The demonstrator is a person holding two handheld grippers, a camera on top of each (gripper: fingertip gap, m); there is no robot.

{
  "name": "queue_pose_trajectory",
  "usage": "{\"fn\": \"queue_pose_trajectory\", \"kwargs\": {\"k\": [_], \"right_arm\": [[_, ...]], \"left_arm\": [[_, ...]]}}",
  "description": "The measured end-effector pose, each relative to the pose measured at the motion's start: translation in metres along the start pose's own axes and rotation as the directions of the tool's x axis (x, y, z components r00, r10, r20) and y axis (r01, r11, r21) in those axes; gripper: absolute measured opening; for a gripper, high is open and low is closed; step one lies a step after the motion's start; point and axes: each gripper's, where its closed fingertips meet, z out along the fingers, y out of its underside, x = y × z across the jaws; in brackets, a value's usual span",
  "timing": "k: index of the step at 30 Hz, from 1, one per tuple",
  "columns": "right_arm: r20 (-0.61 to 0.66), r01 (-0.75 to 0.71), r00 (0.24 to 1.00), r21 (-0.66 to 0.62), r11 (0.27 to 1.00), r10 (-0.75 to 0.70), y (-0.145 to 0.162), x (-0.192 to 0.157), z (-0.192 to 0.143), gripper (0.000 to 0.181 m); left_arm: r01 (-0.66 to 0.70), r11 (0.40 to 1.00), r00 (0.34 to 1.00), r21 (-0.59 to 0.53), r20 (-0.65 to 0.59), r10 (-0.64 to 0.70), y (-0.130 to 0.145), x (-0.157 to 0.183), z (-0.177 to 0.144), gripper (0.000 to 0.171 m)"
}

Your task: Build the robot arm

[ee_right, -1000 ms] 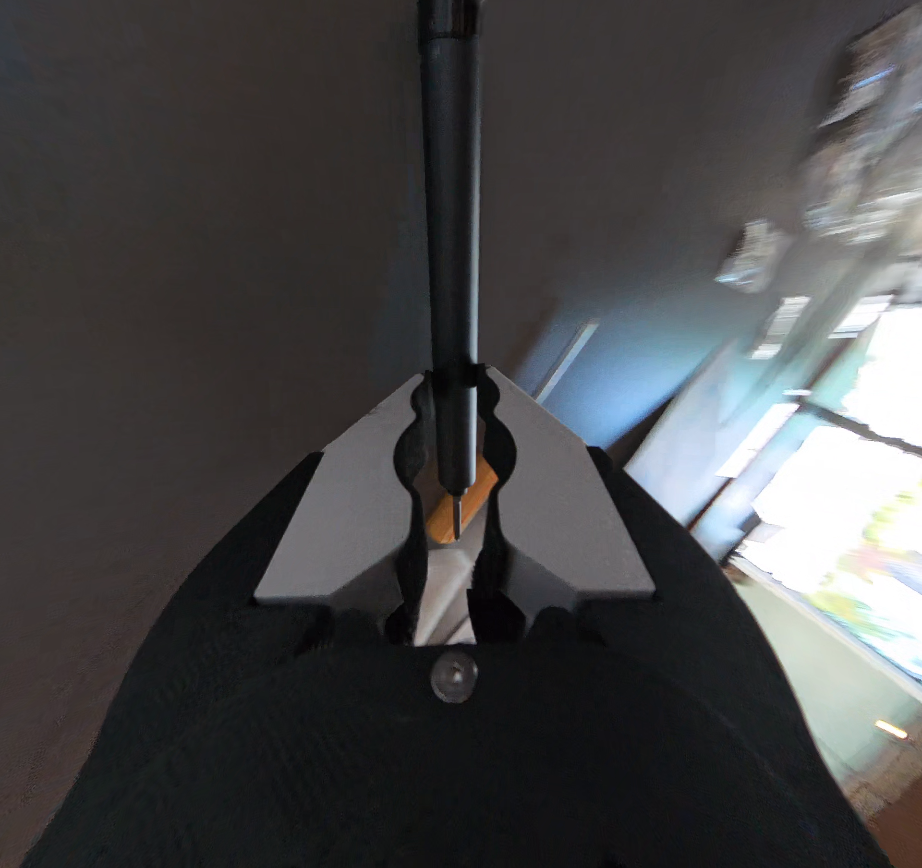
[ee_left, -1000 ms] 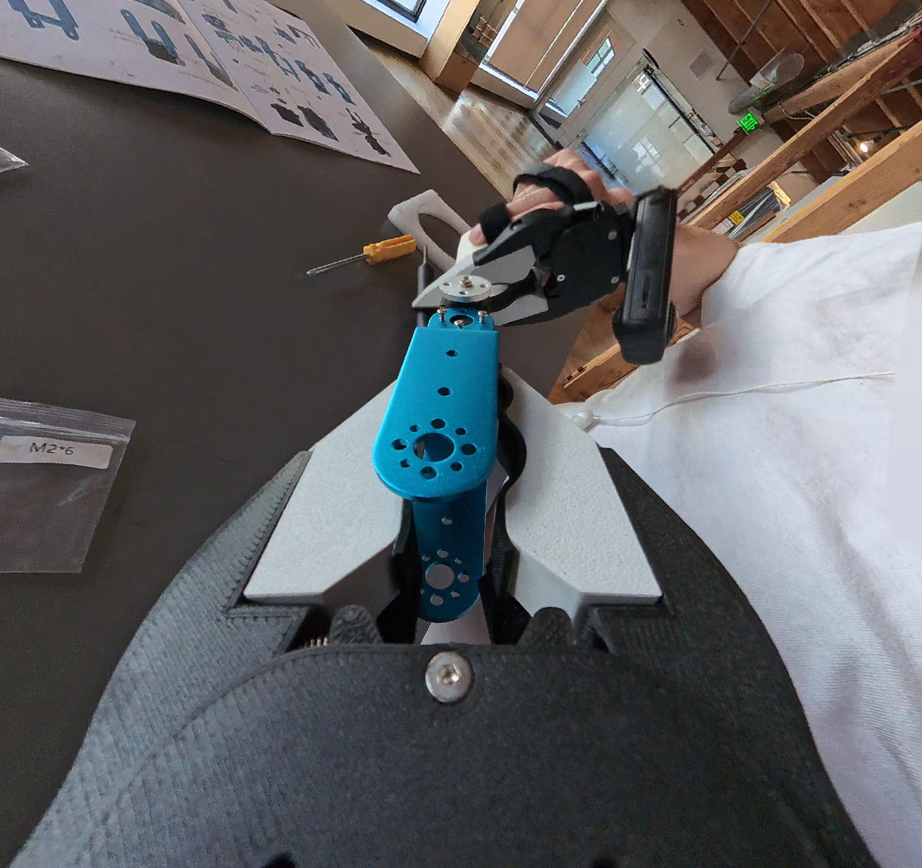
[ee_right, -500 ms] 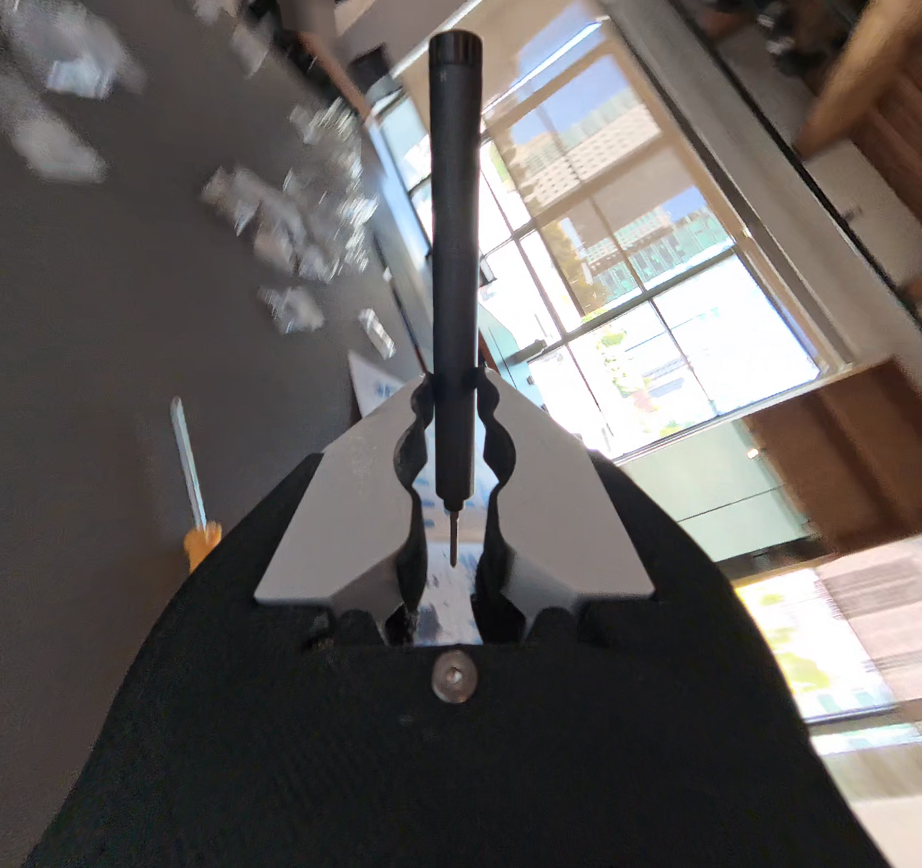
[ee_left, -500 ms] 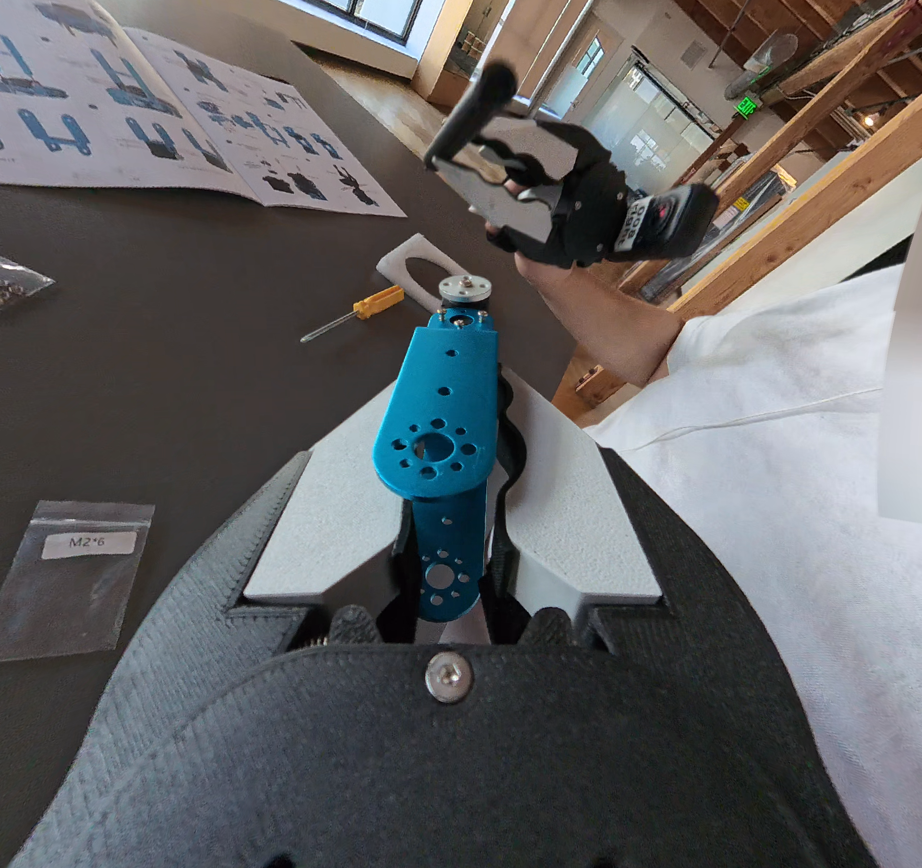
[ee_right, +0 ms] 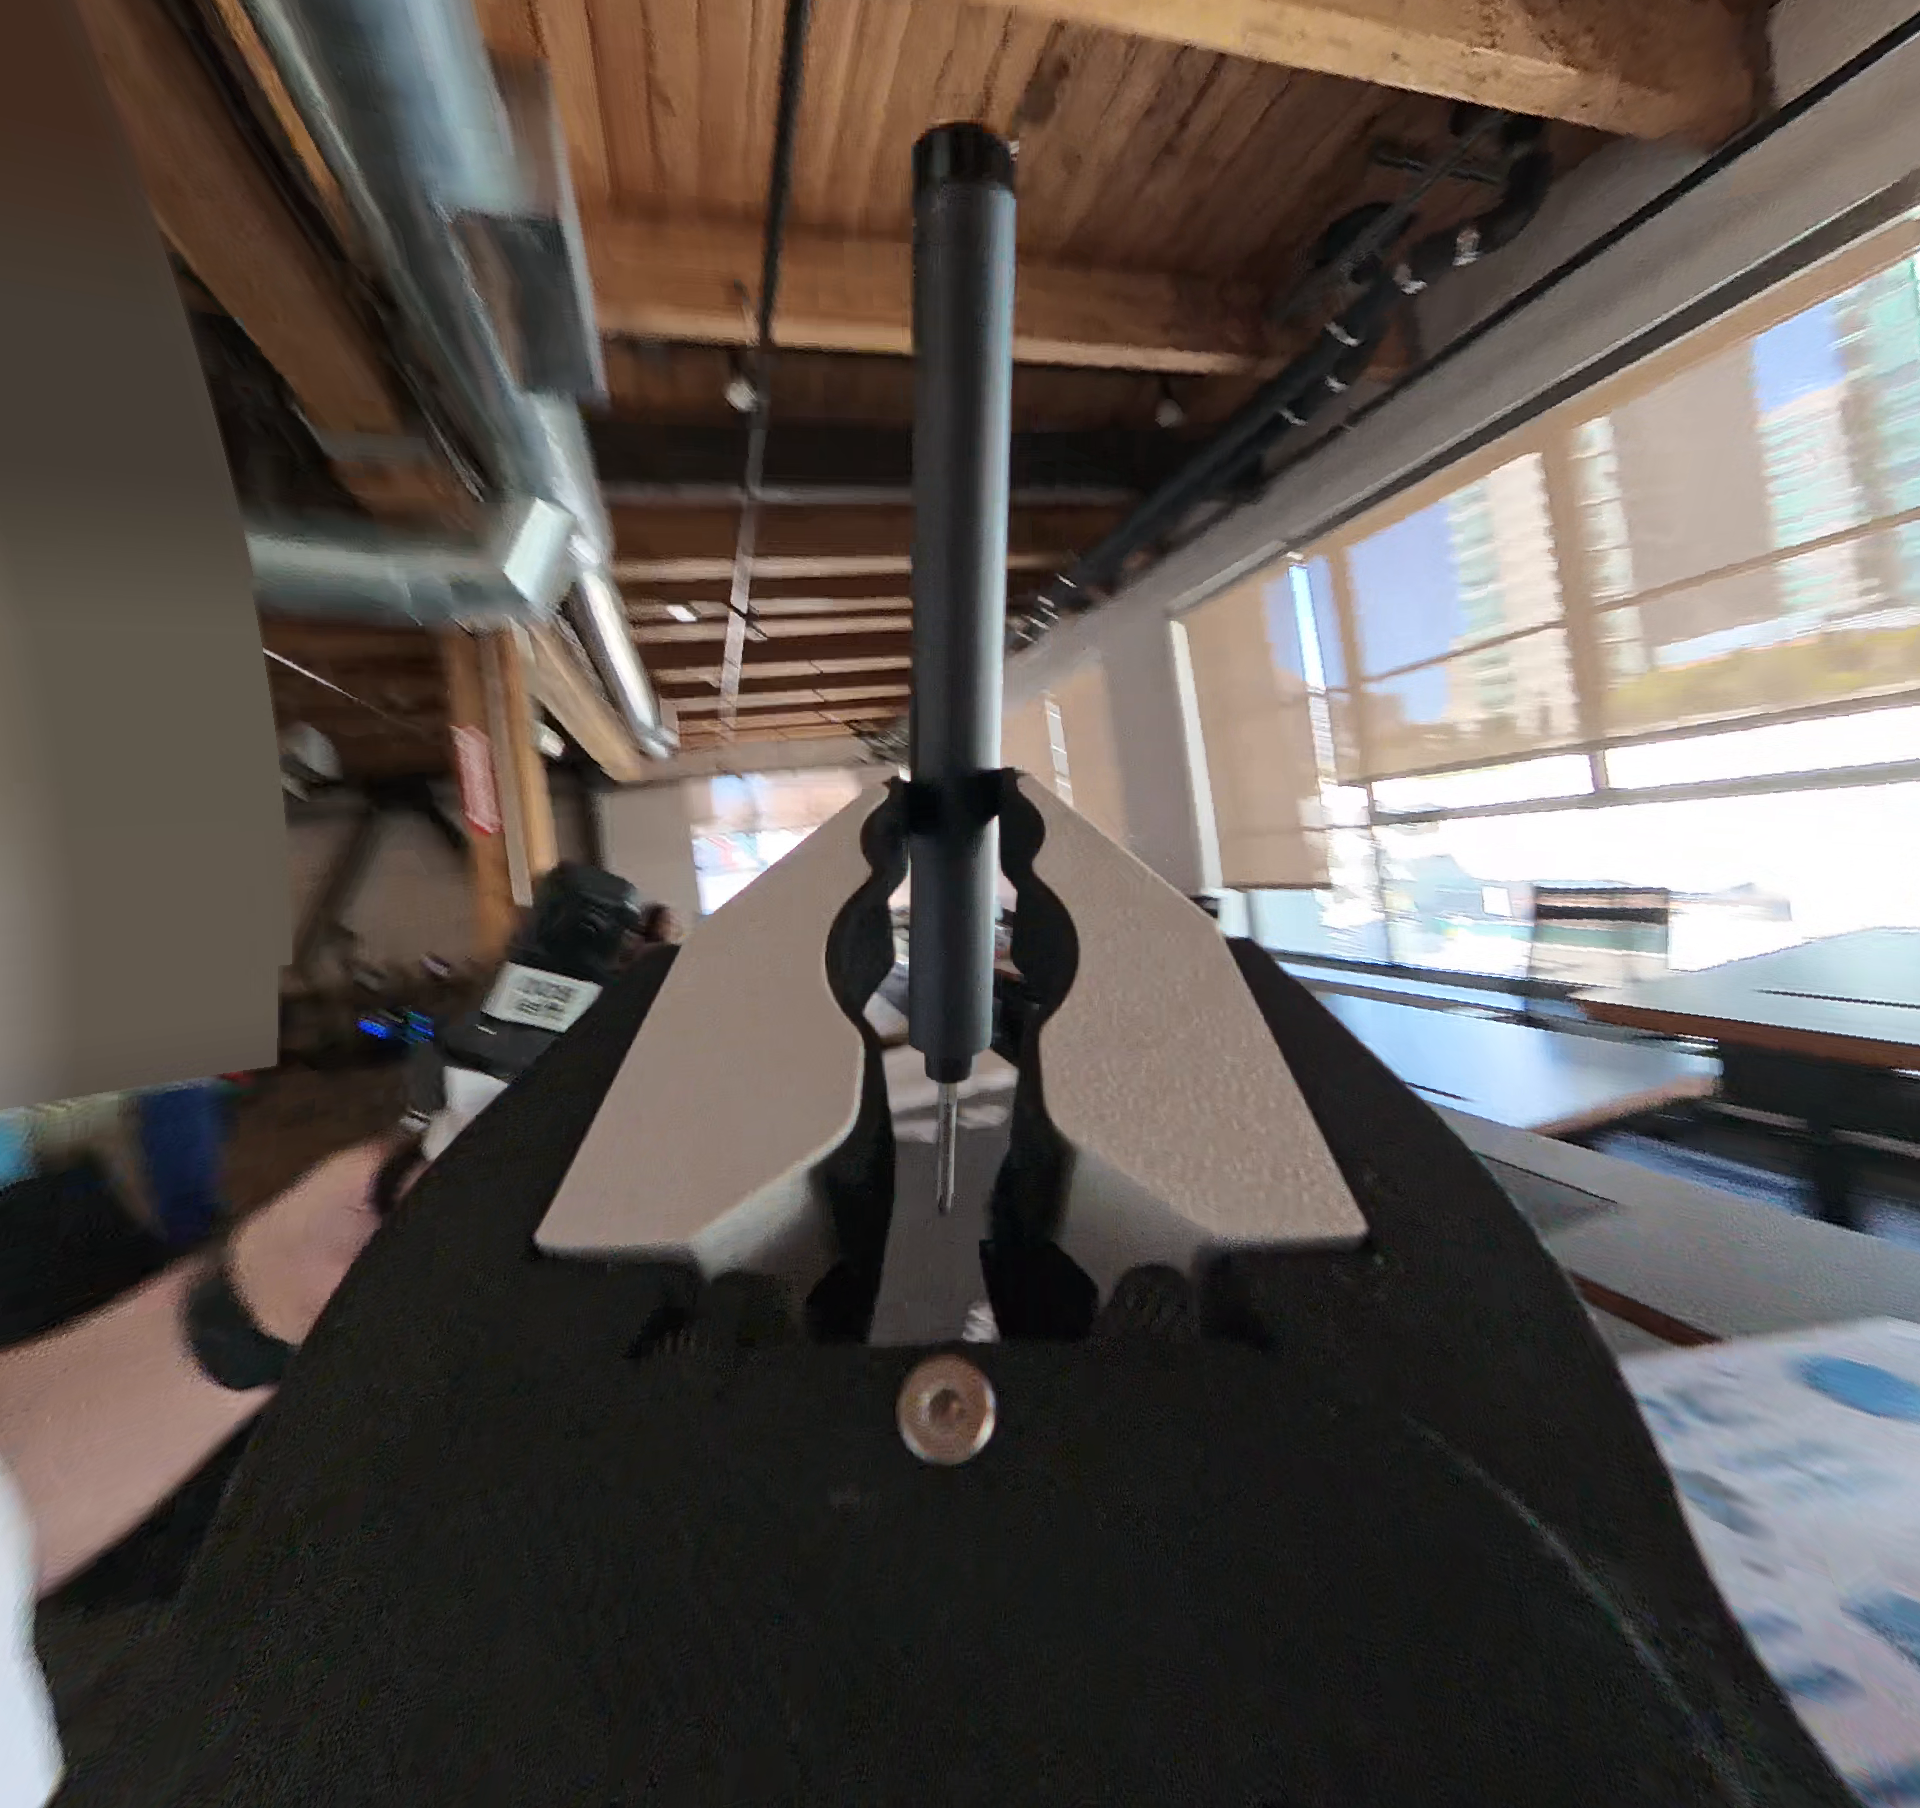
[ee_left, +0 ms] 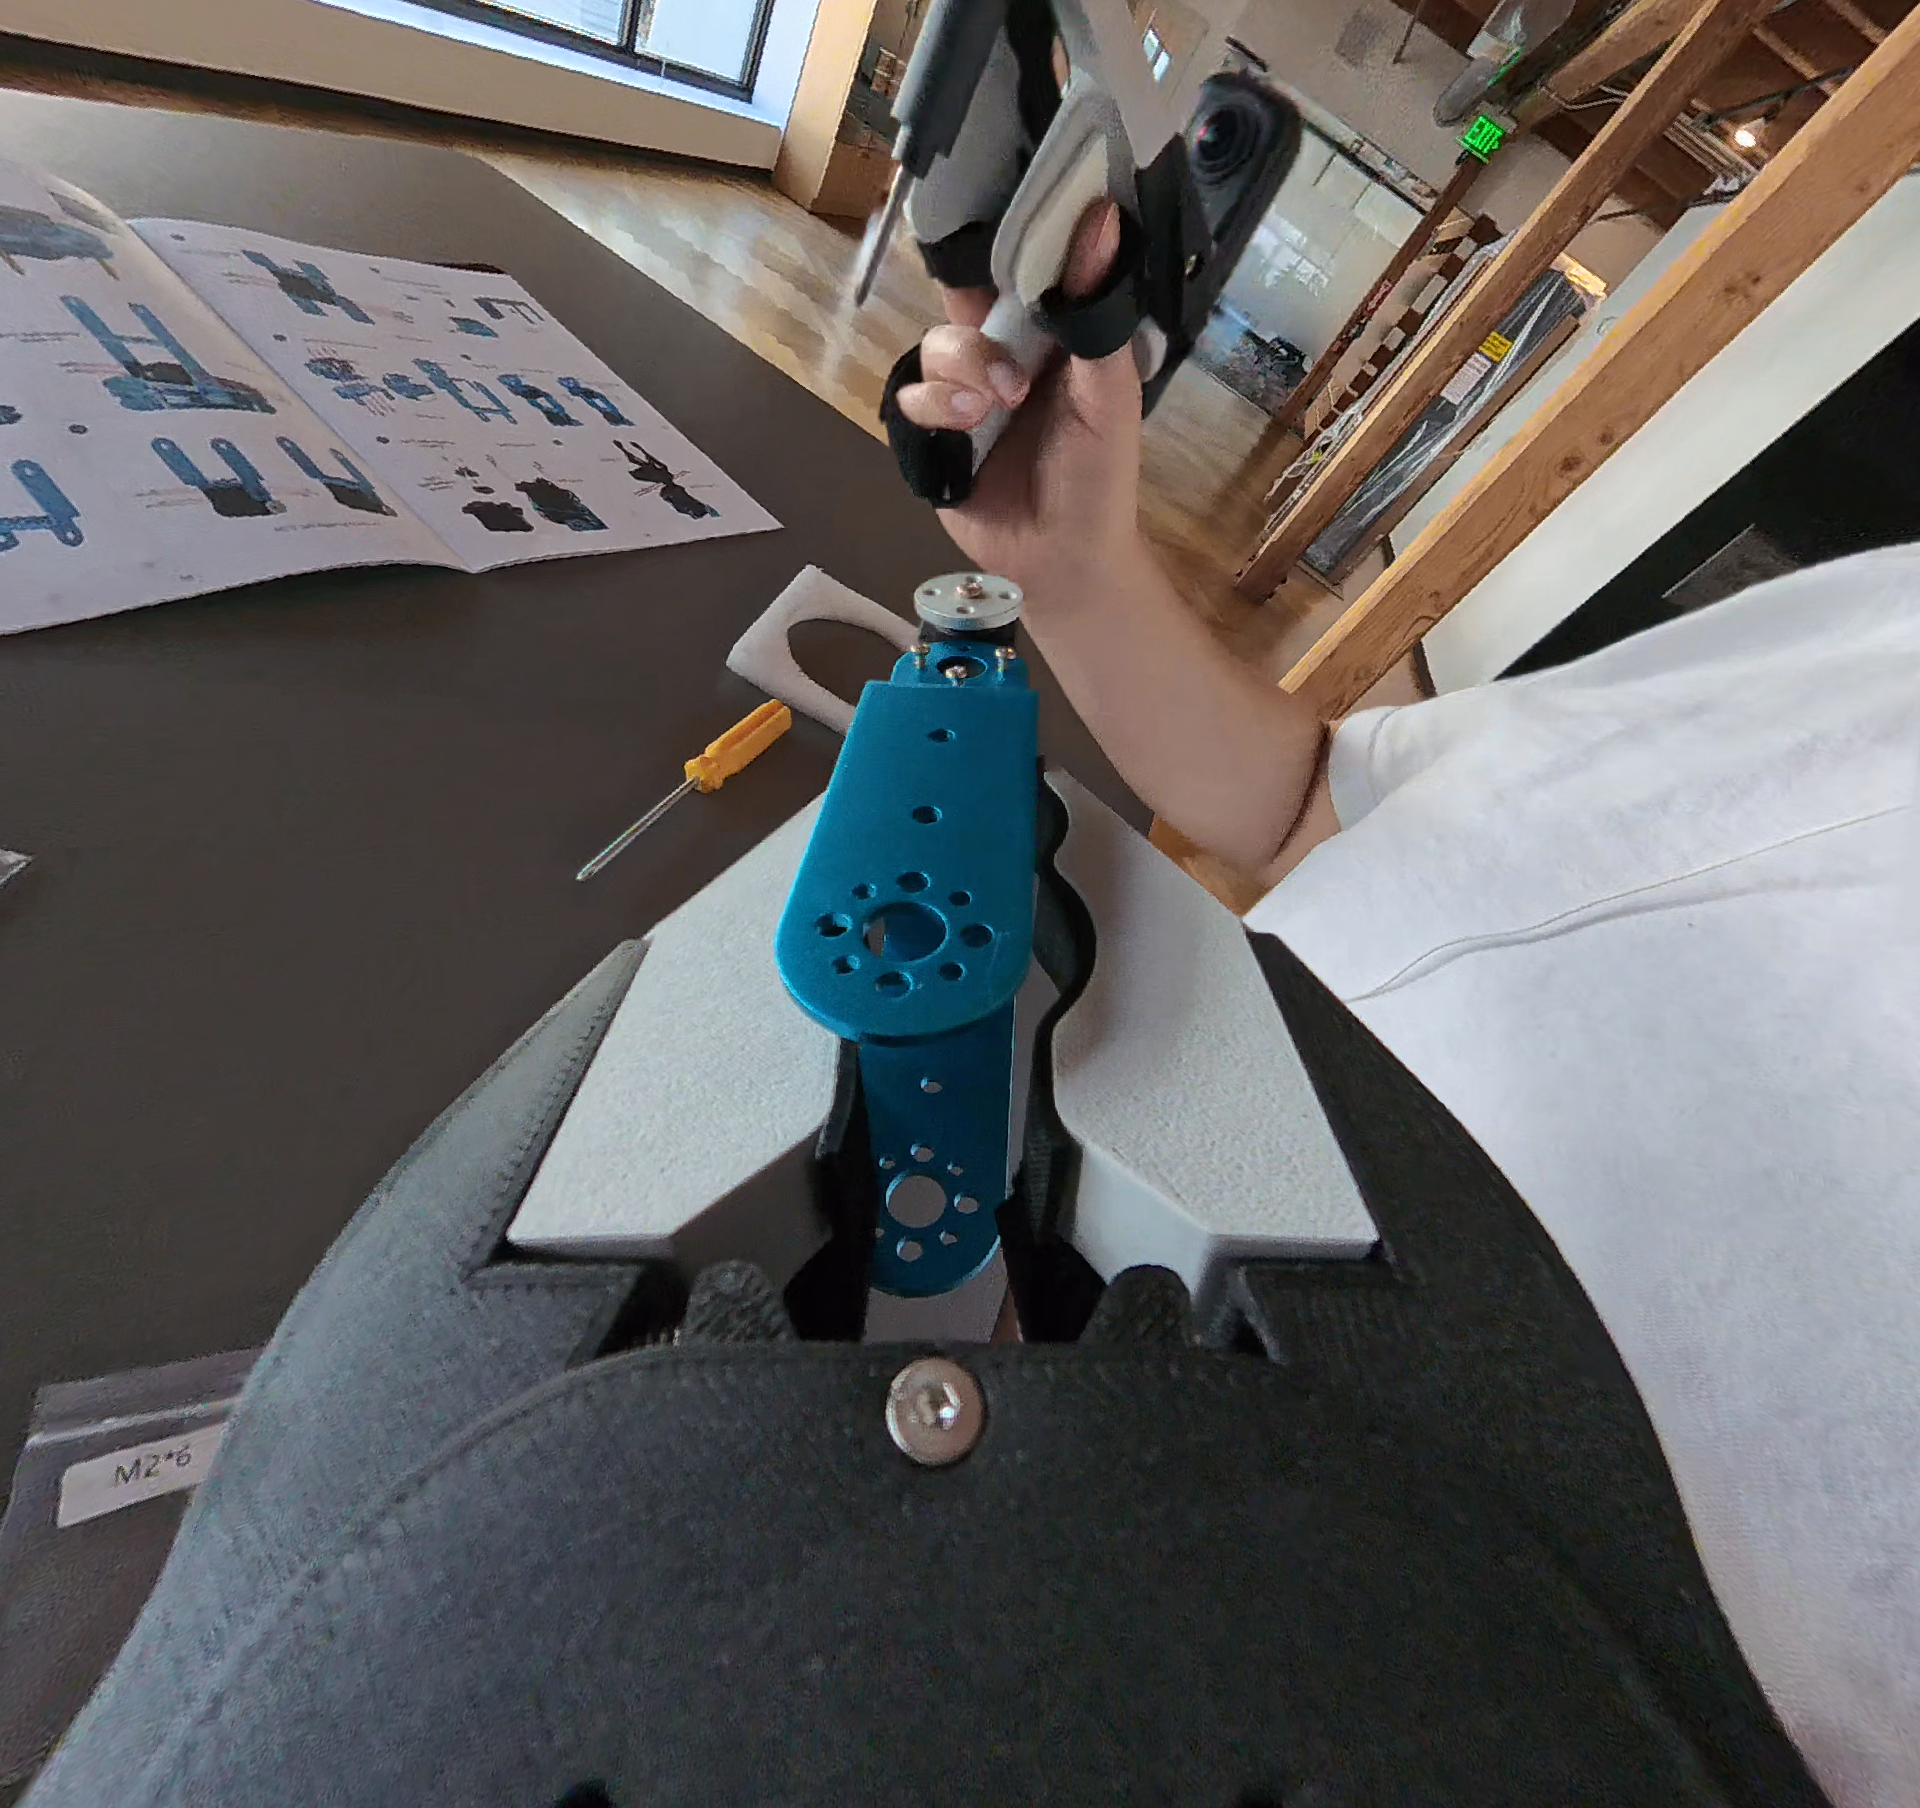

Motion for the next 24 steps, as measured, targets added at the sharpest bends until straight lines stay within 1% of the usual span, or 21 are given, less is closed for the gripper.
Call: {"fn": "queue_pose_trajectory", "kwargs": {"k": [2, 5, 8, 12, 15, 16, 20, 24], "right_arm": [[0.03, -0.073, 0.997, 0.014, 0.997, 0.072, 0.003, 0.002, 0.001, 0.015], [0.048, -0.091, 0.995, -0.023, 0.996, 0.092, 0.011, 0.003, 0.004, 0.015], [0.106, -0.126, 0.986, -0.041, 0.991, 0.129, 0.012, -0.004, 0.008, 0.015], [0.034, -0.083, 0.996, -0.087, 0.993, 0.086, 0.013, 0.013, 0.016, 0.015], [0.072, -0.111, 0.99, -0.109, 0.988, 0.119, 0.007, 0.014, 0.022, 0.015], [0.057, -0.106, 0.992, -0.116, 0.988, 0.114, 0.006, 0.018, 0.025, 0.015], [-0.039, 0.002, 0.999, -0.153, 0.988, -0.008, 0.001, 0.04, 0.033, 0.015], [-0.063, 0.065, 0.995, -0.228, 0.972, -0.081, -0.002, 0.047, 0.045, 0.016]], "left_arm": [[-0.006, 1.0, 1.0, 0.006, -0.008, 0.007, -0.004, 0.001, 0.004, 0.027], [-0.016, 1.0, 1.0, 0.006, -0.017, 0.016, -0.008, 0.001, 0.007, 0.027], [-0.022, 1.0, 1.0, 0.013, -0.005, 0.022, -0.014, -0.006, 0.007, 0.027], [-0.01, 0.999, 1.0, 0.047, -0.027, 0.011, -0.029, -0.012, 0.005, 0.027], [-0.027, 0.998, 1.0, 0.05, -0.007, 0.028, -0.04, -0.023, 0.004, 0.027], [-0.038, 0.998, 0.999, 0.047, 0.001, 0.038, -0.044, -0.026, 0.005, 0.027], [-0.052, 0.998, 0.998, 0.045, -0.016, 0.053, -0.06, -0.036, 0.011, 0.027], [-0.062, 0.998, 0.997, 0.03, -0.044, 0.063, -0.075, -0.049, 0.026, 0.027]]}}
